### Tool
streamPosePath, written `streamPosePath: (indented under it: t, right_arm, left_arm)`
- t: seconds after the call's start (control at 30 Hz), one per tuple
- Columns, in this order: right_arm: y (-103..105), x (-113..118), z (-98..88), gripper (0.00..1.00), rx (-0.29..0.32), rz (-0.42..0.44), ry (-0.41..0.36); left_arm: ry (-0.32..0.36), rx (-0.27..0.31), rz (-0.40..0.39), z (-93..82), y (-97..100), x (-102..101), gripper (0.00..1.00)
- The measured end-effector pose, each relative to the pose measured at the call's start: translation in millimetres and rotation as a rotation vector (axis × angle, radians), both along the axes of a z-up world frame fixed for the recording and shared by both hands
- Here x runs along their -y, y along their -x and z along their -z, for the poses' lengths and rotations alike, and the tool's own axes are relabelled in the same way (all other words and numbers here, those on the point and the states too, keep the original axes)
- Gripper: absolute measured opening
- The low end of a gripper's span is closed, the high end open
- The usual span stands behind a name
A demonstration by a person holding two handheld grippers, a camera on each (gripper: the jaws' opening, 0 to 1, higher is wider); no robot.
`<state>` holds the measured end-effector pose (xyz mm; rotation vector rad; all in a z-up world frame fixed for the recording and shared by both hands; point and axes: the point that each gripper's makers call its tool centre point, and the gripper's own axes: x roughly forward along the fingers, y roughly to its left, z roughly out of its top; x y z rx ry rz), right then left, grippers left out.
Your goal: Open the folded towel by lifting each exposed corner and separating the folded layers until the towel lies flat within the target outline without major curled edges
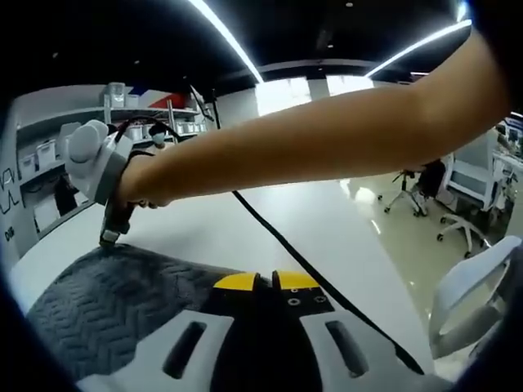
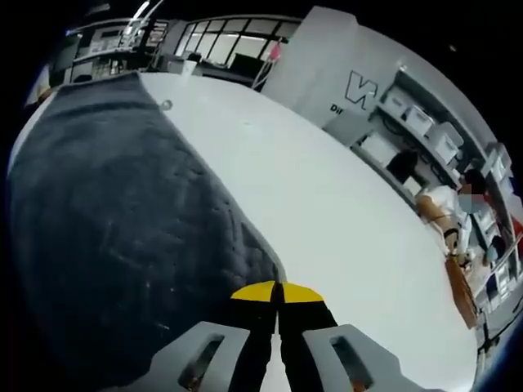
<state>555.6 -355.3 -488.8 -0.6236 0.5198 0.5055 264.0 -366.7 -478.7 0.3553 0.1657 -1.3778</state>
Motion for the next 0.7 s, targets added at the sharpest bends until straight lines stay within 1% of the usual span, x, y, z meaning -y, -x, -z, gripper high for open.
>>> streamPosePath:
  t: [0.1,0.17,0.2,0.3,0.43,0.5,0.53,0.7]
  right_arm:
    - [-2,1,-0.2,0.0,-0.012,-0.002,-0.016]
    - [-6,1,0.4,0.0,-0.018,-0.001,-0.021]
    - [-4,1,0.7,0.0,-0.017,-0.001,-0.019]
    - [-3,0,0.5,0.0,-0.007,0.003,-0.007]
    - [0,0,1.7,0.0,-0.01,0.015,-0.017]
    - [-3,1,1.6,0.0,-0.005,0.009,-0.014]
    - [0,-1,1.4,0.0,0.002,0.001,-0.008]
    - [5,-3,-1.0,0.0,-0.007,0.005,-0.004]
  left_arm:
    - [-0.001,0.001,0.005,0.4,0.6,1,0.04]
    - [-0.01,0.031,0.011,0.1,3.6,2,0.03]
    - [-0.012,0.039,0.012,0.1,4.4,2,0.02]
    - [-0.002,0.026,0.009,0.5,3.9,3,0.01]
    - [0.006,0.005,0.013,0.8,3.5,3,0.01]
    - [-0.006,0.043,0.026,0.5,5.0,3,0.01]
    - [-0.011,0.07,0.03,0.0,6.0,3,0.01]
    - [-0.017,0.079,0.049,-2.1,10.6,1,0.01]
